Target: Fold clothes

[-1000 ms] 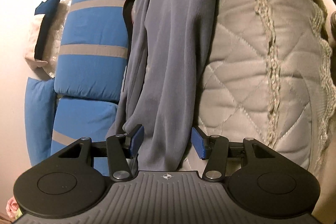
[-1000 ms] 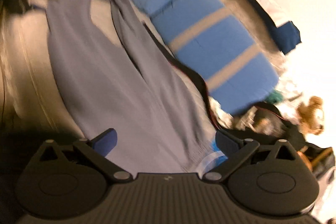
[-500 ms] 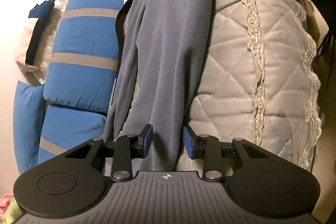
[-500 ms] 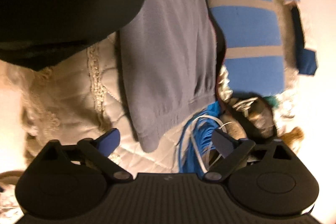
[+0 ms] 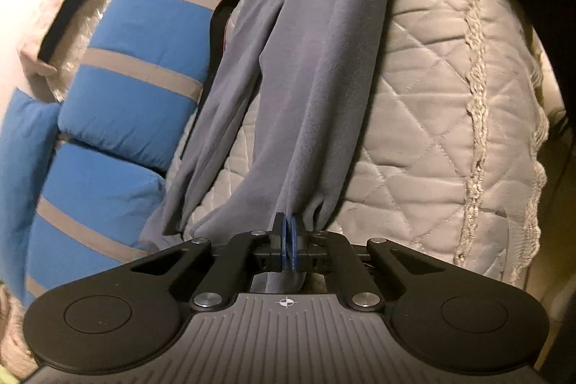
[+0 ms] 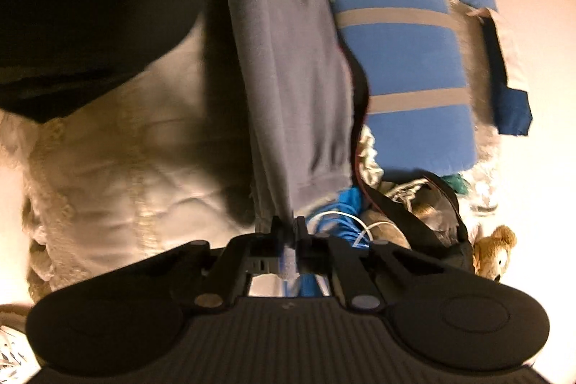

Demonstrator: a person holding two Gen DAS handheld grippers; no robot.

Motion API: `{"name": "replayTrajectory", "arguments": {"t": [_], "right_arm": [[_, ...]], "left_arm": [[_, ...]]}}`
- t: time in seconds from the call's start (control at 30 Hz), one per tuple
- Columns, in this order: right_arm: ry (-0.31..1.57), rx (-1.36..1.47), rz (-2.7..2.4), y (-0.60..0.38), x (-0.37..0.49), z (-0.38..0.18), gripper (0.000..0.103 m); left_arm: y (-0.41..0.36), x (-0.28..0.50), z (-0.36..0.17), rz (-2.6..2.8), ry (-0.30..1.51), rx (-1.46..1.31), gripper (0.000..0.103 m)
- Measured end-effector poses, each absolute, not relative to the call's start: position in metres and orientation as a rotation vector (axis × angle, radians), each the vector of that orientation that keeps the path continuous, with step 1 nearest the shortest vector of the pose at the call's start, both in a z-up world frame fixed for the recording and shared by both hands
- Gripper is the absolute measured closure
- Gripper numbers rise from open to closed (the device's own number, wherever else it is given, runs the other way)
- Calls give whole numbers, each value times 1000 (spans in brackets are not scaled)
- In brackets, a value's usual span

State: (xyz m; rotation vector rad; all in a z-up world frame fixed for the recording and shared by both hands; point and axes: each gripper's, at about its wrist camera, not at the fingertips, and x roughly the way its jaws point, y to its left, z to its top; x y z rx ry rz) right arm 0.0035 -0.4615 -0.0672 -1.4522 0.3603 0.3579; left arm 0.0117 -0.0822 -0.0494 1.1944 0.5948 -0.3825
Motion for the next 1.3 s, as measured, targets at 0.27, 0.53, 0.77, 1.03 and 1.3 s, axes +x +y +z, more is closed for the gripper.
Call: {"name": "replayTrajectory", "arguments": {"t": [0.27, 0.53, 0.77, 1.03, 1.3], "right_arm": [[341, -1443, 360, -462, 9, -43, 99], [336, -1437, 347, -464, 14, -36, 99], [342, -1446, 349, -466, 13, -40, 99], [419, -1424, 390, -472, 10, -61, 99], [523, -1439, 428, -467, 9, -79, 72]], "left_arm": [[-87, 1, -53, -441, 633, 1186, 37], [-143, -17, -64, -438, 460, 1174, 36], [-174, 4, -60, -559, 512, 1112, 95], [-175, -17, -64, -565, 538, 1152, 101], [-176, -28, -84, -522, 532, 1214, 97]]}}
